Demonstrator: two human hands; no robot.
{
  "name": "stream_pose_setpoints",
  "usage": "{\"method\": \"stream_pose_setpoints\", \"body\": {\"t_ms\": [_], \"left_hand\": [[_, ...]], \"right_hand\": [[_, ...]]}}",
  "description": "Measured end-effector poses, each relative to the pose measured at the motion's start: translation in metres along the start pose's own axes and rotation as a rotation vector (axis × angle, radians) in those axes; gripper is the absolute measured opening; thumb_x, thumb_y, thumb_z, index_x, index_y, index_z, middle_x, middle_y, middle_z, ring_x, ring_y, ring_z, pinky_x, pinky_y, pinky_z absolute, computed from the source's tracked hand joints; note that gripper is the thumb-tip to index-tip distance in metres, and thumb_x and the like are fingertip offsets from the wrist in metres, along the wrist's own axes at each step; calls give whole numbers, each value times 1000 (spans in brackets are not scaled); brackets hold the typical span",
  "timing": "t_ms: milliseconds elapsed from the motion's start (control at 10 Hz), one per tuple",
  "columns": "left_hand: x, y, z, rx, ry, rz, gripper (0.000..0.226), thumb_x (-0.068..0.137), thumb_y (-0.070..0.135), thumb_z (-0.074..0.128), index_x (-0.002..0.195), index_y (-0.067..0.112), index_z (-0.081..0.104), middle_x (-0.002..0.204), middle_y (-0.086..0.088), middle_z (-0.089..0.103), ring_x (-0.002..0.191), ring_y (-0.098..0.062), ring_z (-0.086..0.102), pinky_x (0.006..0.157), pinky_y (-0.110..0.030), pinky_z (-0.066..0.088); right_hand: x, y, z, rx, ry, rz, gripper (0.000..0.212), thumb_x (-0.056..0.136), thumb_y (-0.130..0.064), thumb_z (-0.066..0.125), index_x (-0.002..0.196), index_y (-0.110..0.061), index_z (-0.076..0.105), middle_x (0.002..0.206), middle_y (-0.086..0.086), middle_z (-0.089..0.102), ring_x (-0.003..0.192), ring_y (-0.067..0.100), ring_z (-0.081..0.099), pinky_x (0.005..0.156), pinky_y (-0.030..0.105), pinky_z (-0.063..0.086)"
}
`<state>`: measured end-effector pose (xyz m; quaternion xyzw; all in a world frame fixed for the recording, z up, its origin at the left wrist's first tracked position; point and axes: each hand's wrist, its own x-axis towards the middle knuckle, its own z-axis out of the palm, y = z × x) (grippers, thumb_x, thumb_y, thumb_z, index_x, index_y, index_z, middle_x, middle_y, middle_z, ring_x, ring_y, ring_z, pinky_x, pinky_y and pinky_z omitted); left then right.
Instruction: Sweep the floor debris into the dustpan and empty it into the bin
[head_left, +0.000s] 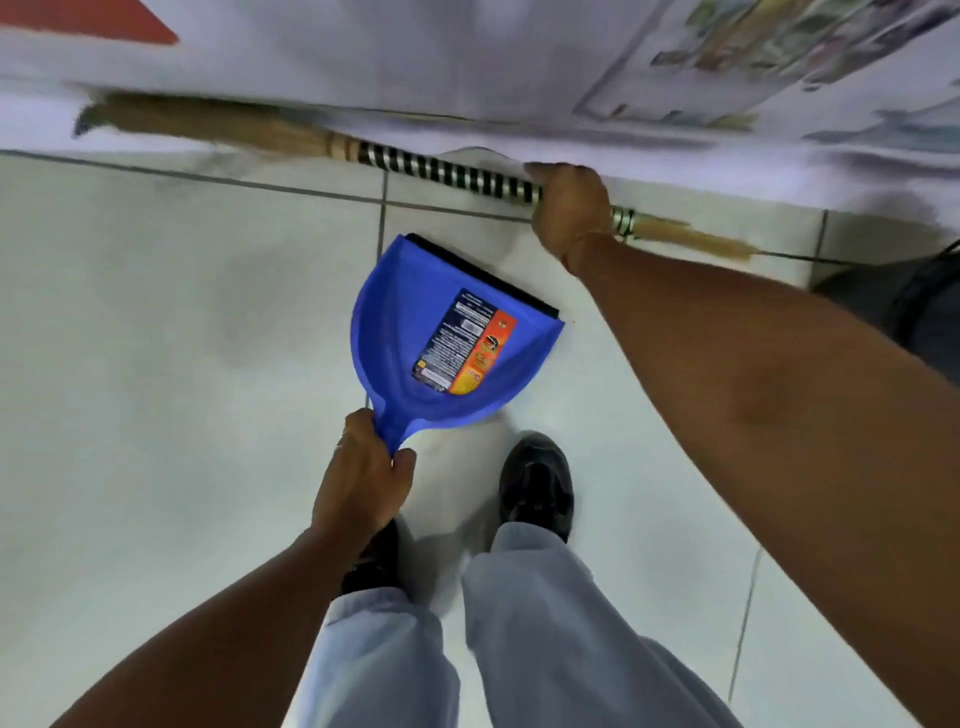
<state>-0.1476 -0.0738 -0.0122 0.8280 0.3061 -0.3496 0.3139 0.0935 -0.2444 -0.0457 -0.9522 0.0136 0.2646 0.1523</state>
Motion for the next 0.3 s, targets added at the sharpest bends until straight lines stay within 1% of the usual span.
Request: {"method": "stream_pose_setpoints", "body": {"t_ms": [100, 200, 300], "left_hand": [[0, 21, 7, -81, -18, -36, 31, 83, 10, 54, 107, 2, 36, 94, -11, 48, 82, -38, 56, 65, -39, 43], [1, 50, 6, -193, -70, -68, 37, 82, 10, 53, 112, 0, 33, 105, -22, 51, 93, -45, 57, 74, -46, 48], [-5, 71, -7, -189, -145, -47, 50, 85, 21, 58, 121, 0, 30, 118, -25, 52, 101, -42, 57, 81, -42, 46]], "right_hand": [[-33, 5, 6, 27, -1, 9, 54, 86, 3, 43, 136, -14, 51, 134, 14, 58, 127, 29, 49, 107, 30, 40], [-110, 20, 14, 31, -19, 3, 49, 85, 3, 44, 131, -9, 56, 127, 16, 62, 121, 33, 50, 100, 37, 44], [-143, 30, 8, 6, 24, 67, 48, 85, 3, 44, 130, -9, 58, 123, 16, 65, 117, 34, 50, 97, 40, 44]]}}
